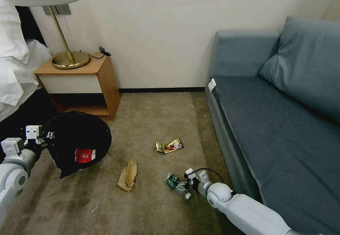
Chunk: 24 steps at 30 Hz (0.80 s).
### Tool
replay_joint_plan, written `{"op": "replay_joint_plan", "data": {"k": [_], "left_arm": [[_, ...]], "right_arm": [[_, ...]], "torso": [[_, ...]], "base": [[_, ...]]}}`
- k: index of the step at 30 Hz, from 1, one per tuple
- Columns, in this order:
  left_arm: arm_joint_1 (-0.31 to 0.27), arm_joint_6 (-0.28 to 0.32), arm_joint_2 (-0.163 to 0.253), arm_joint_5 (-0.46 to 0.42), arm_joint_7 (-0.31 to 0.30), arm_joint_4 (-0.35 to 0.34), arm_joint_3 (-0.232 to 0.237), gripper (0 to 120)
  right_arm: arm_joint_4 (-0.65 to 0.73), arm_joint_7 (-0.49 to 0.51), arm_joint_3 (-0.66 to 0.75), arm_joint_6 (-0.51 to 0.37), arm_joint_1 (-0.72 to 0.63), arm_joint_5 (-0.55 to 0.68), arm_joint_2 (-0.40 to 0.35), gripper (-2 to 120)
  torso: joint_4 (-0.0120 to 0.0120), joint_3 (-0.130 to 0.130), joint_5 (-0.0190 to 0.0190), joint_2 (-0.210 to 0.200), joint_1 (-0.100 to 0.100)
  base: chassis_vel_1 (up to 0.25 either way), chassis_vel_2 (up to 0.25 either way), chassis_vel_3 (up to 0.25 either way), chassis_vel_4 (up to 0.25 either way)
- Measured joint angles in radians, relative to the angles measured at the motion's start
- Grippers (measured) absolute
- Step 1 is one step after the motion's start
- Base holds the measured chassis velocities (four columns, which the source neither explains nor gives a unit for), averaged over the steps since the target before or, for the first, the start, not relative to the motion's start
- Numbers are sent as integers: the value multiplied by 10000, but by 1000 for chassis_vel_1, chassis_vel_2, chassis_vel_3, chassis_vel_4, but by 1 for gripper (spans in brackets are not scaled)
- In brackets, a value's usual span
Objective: Pick up the trash bin, then pick up the garbage on the floor and place it into the trash bin.
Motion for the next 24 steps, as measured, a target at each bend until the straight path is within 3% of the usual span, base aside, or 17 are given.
{"op": "replay_joint_plan", "data": {"k": [17,24], "left_arm": [[-68,-24,-195,91,20,110,70,4],[-81,-44,-175,80,28,119,76,4]], "right_arm": [[-338,37,175,298,-586,-413,468,100],[-660,-4,178,470,-613,-455,868,85]], "torso": [[-1,0,0,0,0],[-2,0,1,0,0]], "base": [[0,0,0,0],[0,0,0,0]]}}
